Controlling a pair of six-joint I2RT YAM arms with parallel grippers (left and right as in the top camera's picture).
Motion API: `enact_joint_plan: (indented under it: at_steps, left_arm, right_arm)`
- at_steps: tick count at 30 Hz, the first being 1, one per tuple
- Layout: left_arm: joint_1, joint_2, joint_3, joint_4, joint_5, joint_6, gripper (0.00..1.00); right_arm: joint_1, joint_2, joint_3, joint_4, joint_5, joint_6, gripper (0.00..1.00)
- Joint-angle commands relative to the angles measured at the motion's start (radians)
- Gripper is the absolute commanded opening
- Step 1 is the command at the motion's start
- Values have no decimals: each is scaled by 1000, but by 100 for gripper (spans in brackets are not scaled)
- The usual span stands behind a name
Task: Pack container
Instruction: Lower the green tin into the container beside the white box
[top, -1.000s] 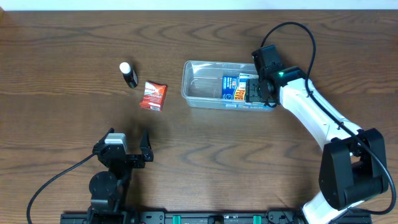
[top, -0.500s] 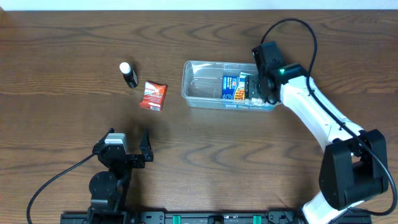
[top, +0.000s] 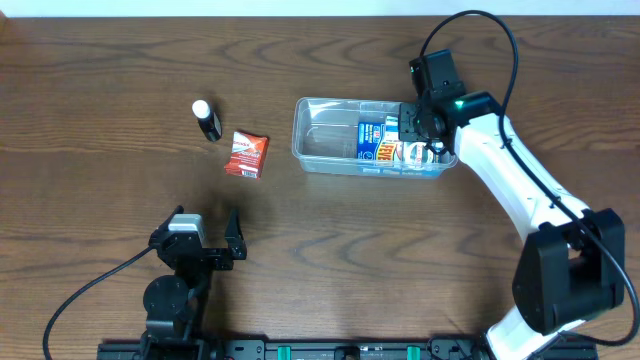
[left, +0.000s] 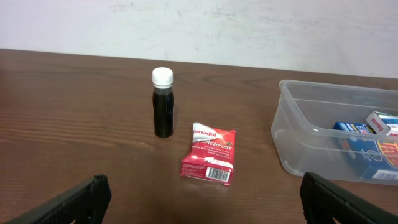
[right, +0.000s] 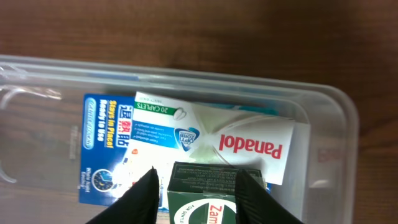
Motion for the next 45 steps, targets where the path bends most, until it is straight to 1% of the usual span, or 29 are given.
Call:
enact_joint_plan:
  at_steps: [1, 6, 14, 19, 20, 23, 25, 29, 32, 45]
  left_arm:
    - [-2, -6, -27, -10, 7, 13, 98]
    - [-2, -6, -27, -10, 7, 13, 98]
    - [-2, -6, -27, -10, 7, 13, 98]
    - [-2, -6, -27, -10, 7, 13, 98]
    - [-2, -6, -27, -10, 7, 13, 98]
    - [-2, -6, -27, -10, 7, 13, 98]
    - [-2, -6, -27, -10, 7, 13, 98]
    - [-2, -6, -27, -10, 7, 13, 98]
    - [-2, -6, -27, -10, 7, 13, 98]
    - [-2, -6, -27, -10, 7, 13, 98]
  right_arm:
    - [-5, 41, 13, -10, 7, -6, 31]
    - [-5, 58, 13, -41, 7, -5, 24]
    - [-5, 60, 13, -68, -12, -6, 25]
    - [-5, 60, 14, -47, -11, -7, 38]
    - [-5, 59, 16, -43, -11, -7, 43]
    - [-5, 59, 31, -53, -11, -7, 62]
    - [-7, 57, 32, -68, -11, -6, 67]
    - [-10, 58, 25, -101, -4, -6, 71]
    - [-10, 58, 8, -99, -3, -5, 72]
    - [-10, 87, -8, -89, 43, 5, 73]
